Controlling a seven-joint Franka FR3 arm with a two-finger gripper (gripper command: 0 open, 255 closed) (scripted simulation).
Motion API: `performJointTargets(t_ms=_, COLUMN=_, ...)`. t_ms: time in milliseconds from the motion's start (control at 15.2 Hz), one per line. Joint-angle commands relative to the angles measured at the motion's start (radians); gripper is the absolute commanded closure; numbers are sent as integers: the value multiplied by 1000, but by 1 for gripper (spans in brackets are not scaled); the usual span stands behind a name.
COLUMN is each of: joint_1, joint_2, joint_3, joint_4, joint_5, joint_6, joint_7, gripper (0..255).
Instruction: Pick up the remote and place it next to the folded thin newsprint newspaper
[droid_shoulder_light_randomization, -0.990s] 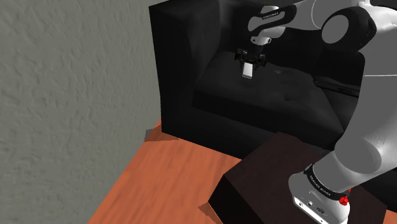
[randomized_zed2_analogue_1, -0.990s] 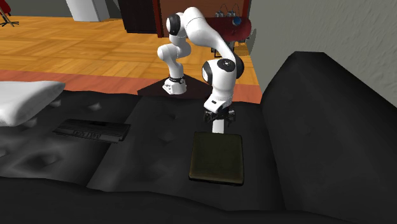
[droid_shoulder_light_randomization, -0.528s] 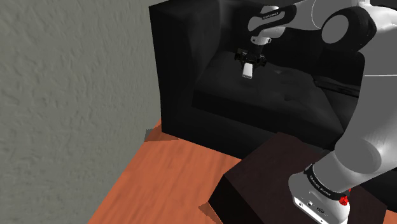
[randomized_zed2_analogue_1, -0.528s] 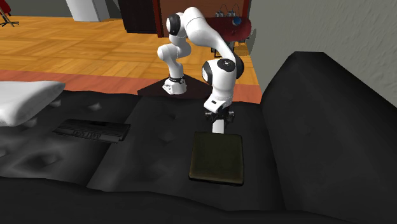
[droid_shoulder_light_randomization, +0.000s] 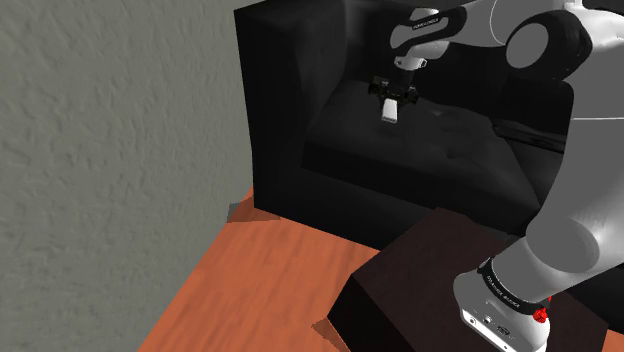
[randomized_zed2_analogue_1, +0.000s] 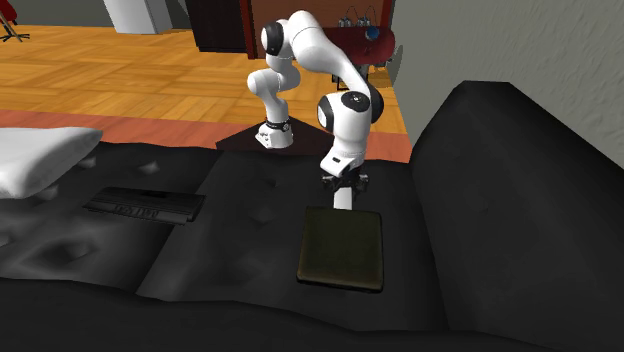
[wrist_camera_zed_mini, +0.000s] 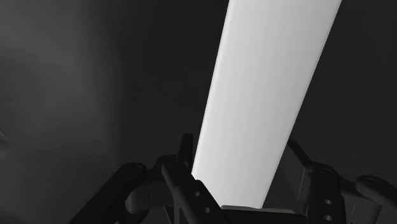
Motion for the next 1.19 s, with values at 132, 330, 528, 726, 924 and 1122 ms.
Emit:
performJointTargets(t_ms=132, joint_1=1, joint_2=-18, joint_3=-1, joint_4=20, joint_5=-3, joint_6=-38, joint_7=3, gripper=255)
performJointTargets(t_ms=330, joint_1=1, joint_2=-31, joint_3=-3, joint_4=41, joint_5=-5, joint_6=-71, joint_7=5, gripper=255)
performJointTargets(t_ms=528, joint_1=1, joint_2=-42, joint_3=-4, joint_4=64, joint_5=-7, joint_6=-105, joint_7=7, gripper=255)
performJointTargets(t_ms=726, joint_1=0, joint_2=-51, joint_3=-5, joint_4=90, joint_5=-9, joint_6=-140, joint_7=9, gripper=255)
performJointTargets(t_ms=924, joint_1=0, joint_2=-58, joint_3=-5, joint_4=119, joint_5=-11, joint_6=-177, joint_7=11, gripper=255)
performJointTargets(t_ms=1122, joint_1=-1, joint_2=-63, joint_3=-6, joint_4=152, joint_5=-12, joint_6=-214, joint_7=13, gripper=255)
